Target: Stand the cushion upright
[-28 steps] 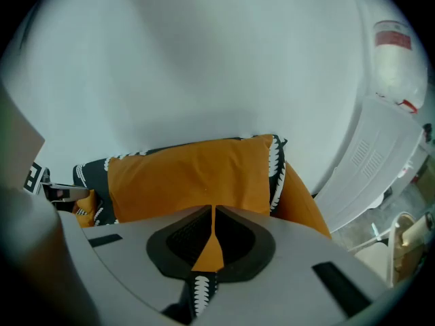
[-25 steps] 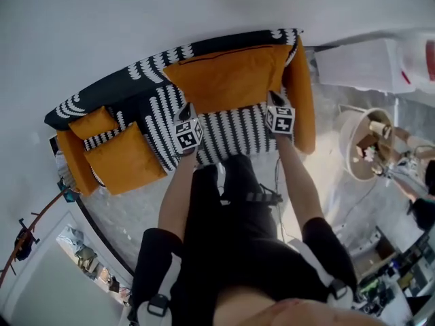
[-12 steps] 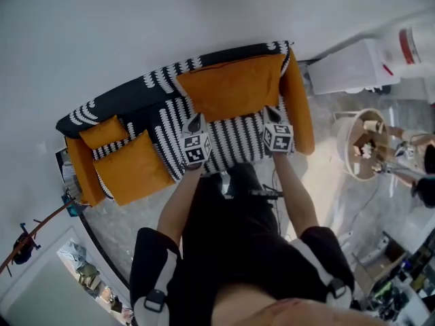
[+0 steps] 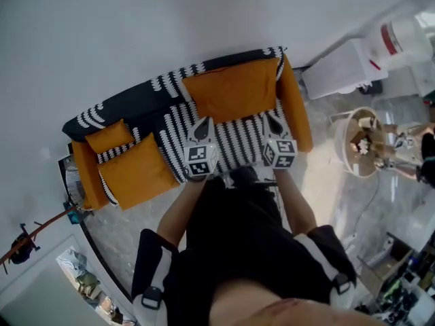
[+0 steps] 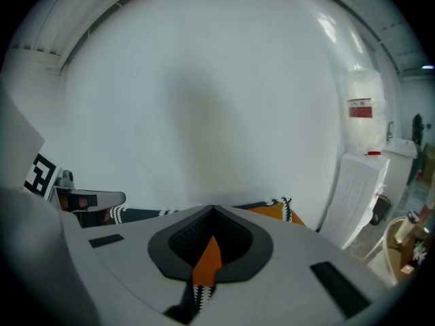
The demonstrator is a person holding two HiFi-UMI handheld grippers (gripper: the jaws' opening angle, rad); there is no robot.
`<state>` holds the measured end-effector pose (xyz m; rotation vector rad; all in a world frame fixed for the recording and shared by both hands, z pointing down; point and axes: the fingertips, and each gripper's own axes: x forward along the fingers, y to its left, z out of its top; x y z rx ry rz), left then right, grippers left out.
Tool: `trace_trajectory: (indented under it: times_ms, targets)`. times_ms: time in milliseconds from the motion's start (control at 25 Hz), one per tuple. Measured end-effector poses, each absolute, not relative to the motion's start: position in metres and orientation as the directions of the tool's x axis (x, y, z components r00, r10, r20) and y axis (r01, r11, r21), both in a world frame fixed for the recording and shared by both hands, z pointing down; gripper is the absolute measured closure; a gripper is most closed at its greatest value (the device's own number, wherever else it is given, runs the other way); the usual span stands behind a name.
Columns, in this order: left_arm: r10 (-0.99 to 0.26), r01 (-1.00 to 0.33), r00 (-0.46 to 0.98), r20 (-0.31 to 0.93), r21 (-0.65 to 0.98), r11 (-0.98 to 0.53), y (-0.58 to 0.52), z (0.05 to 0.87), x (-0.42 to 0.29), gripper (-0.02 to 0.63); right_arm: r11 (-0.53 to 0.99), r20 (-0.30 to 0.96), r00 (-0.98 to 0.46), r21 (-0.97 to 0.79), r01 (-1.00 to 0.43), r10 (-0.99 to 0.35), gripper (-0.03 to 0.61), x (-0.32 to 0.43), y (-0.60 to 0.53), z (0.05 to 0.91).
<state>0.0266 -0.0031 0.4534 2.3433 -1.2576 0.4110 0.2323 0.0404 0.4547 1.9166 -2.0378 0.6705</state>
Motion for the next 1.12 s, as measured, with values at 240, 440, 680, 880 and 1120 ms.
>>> trace_trajectory:
  times_ms: [240,440,680,880,1120]
  targets:
    - [-0.731,-0.819,0.571,0.374,0.19,-0.542,0.02,0.397,0.021,0.617,0.047,0.41,-0.115,-0.173,-0.984,-0.905,0.581,0.207,0.069,0.408]
    - [-0.752,-0.821,0.568,0.335,0.158,-0.549,0.029,0.374,0.009,0.617,0.071,0.375,-0.136,-0.181,-0.981,-0.917,0.581,0.184,0.082,0.385]
    - [-0.758,-0.822,0.566,0.325,0.159,-0.546,0.039,0.369,0.005,0.617,0.094,0.356,-0.154,-0.179,-0.979,-0.922,0.583,0.177,0.084,0.381]
    - [-0.75,-0.82,0.57,0.334,0.17,-0.547,0.04,0.373,0.004,0.617,0.113,0.345,-0.166,-0.17,-0.979,-0.924,0.583,0.173,0.08,0.378]
    - [-0.753,-0.816,0.576,0.318,0.172,-0.552,0.035,0.369,0.007,0.617,0.115,0.345,-0.167,-0.167,-0.979,-0.924,0.583,0.172,0.077,0.378]
